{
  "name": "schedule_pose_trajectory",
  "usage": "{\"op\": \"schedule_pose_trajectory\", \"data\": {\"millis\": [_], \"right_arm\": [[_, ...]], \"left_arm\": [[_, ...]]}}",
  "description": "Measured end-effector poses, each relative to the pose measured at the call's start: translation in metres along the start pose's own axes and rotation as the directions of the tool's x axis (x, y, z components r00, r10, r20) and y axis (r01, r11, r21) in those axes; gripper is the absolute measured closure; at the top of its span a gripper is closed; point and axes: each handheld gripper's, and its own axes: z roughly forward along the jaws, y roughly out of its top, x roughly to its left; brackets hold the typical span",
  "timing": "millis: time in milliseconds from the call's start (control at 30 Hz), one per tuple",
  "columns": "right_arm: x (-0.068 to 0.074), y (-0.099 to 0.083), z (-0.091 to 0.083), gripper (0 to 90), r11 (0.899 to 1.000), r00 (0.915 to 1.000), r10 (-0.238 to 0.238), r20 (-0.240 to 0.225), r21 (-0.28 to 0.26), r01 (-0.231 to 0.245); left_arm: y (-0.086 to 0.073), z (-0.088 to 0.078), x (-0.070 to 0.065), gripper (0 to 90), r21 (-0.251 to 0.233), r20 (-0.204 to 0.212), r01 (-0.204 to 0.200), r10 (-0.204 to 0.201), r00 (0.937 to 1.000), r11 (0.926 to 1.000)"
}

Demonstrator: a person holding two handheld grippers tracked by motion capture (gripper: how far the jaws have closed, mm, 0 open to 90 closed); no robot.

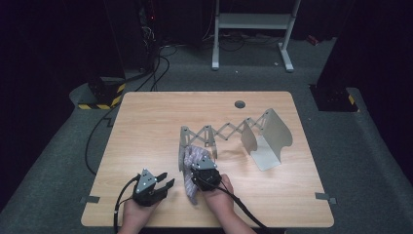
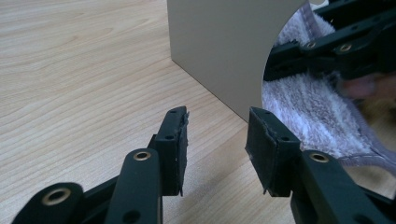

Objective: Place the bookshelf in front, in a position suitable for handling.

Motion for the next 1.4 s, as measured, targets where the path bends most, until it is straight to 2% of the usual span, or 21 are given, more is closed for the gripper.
{"op": "schedule_pose_trajectory", "data": {"millis": [67, 167, 300, 433, 500, 533, 567, 600, 767, 867, 933, 967, 1000, 1133, 1200, 1300, 1400], "right_arm": [[0.0, -0.002, -0.002, 64.4, 1.0, 0.9999, 0.01, -0.005, -0.005, -0.01], [0.007, -0.012, -0.017, 64.4, 1.0, 0.9993, -0.031, -0.021, 0.001, 0.031], [0.01, -0.02, -0.031, 64.1, 0.999, 0.9985, -0.043, -0.034, 0.007, 0.044], [0.004, -0.015, -0.023, 62.9, 1.0, 0.9998, -0.015, -0.01, 0.007, 0.015], [0.0, -0.008, -0.013, 62.6, 1.0, 0.9999, 0.003, 0.014, 0.005, -0.003], [-0.004, 0.001, -0.002, 62.7, 1.0, 0.9993, 0.011, 0.037, 0.013, -0.011], [-0.004, 0.001, -0.002, 62.7, 1.0, 0.9993, 0.011, 0.037, 0.013, -0.011], [-0.007, 0.009, 0.005, 62.7, 1.0, 0.9977, 0.015, 0.066, 0.022, -0.017], [-0.01, 0.01, 0.009, 63.3, 0.999, 0.9975, 0.039, 0.06, 0.025, -0.04], [-0.005, 0.002, -0.003, 63.4, 1.0, 0.9993, 0.014, 0.036, 0.023, -0.014], [0.002, -0.012, -0.019, 63.4, 1.0, 1.0, -0.008, 0.006, 0.01, 0.008], [0.002, -0.012, -0.019, 63.4, 1.0, 1.0, -0.008, 0.006, 0.01, 0.008], [0.008, -0.02, -0.029, 63.3, 1.0, 0.9997, -0.012, -0.019, 0.004, 0.012], [0.017, -0.024, -0.038, 63.2, 0.999, 0.9987, -0.036, -0.037, 0.002, 0.036], [0.017, -0.022, -0.036, 63.2, 0.999, 0.9987, -0.039, -0.034, -0.001, 0.039], [0.008, -0.013, -0.022, 63.0, 1.0, 0.9997, -0.009, -0.021, 0.01, 0.01], [0.0, -0.001, -0.009, 62.8, 1.0, 0.9998, 0.009, 0.016, 0.019, -0.009]], "left_arm": [[0.0, 0.0, 0.0, 58.0, 0.0, 0.001, 0.0, 0.0, 1.0, 1.0], [0.0, 0.002, 0.0, 58.1, 0.005, 0.004, -0.005, 0.005, 1.0, 1.0], [0.0, 0.004, 0.0, 58.1, 0.012, 0.008, 0.002, -0.002, 1.0, 0.9999], [0.001, 0.003, -0.002, 58.1, 0.006, 0.009, -0.004, 0.004, 1.0, 1.0], [0.001, 0.003, -0.002, 58.1, 0.007, 0.009, -0.007, 0.006, 0.9999, 1.0], [0.001, 0.003, -0.001, 58.2, 0.007, 0.008, -0.006, 0.006, 1.0, 1.0], [0.0, 0.004, -0.001, 58.2, 0.007, 0.008, -0.002, 0.002, 1.0, 1.0], [0.0, 0.004, -0.001, 58.1, 0.008, 0.01, -0.006, 0.006, 0.9999, 0.9999], [0.001, 0.003, -0.001, 58.2, 0.005, 0.014, -0.002, 0.002, 0.9999, 1.0], [0.001, 0.003, 0.0, 58.2, 0.004, 0.011, -0.001, 0.001, 0.9999, 1.0], [0.001, 0.002, 0.0, 58.2, 0.001, 0.011, -0.002, 0.002, 0.9999, 1.0], [0.001, 0.002, 0.0, 58.2, 0.001, 0.011, -0.002, 0.002, 0.9999, 1.0], [0.001, 0.003, 0.0, 58.1, 0.003, 0.009, -0.005, 0.005, 0.9999, 1.0], [0.001, 0.002, 0.0, 58.0, 0.002, 0.009, -0.002, 0.002, 1.0, 1.0], [0.001, 0.002, 0.0, 57.9, 0.0, 0.008, -0.003, 0.003, 1.0, 1.0], [0.001, 0.002, 0.0, 57.9, 0.0, 0.008, -0.001, 0.001, 1.0, 1.0], [0.001, 0.002, 0.001, 57.9, 0.004, 0.008, 0.001, -0.001, 1.0, 1.0]]}}
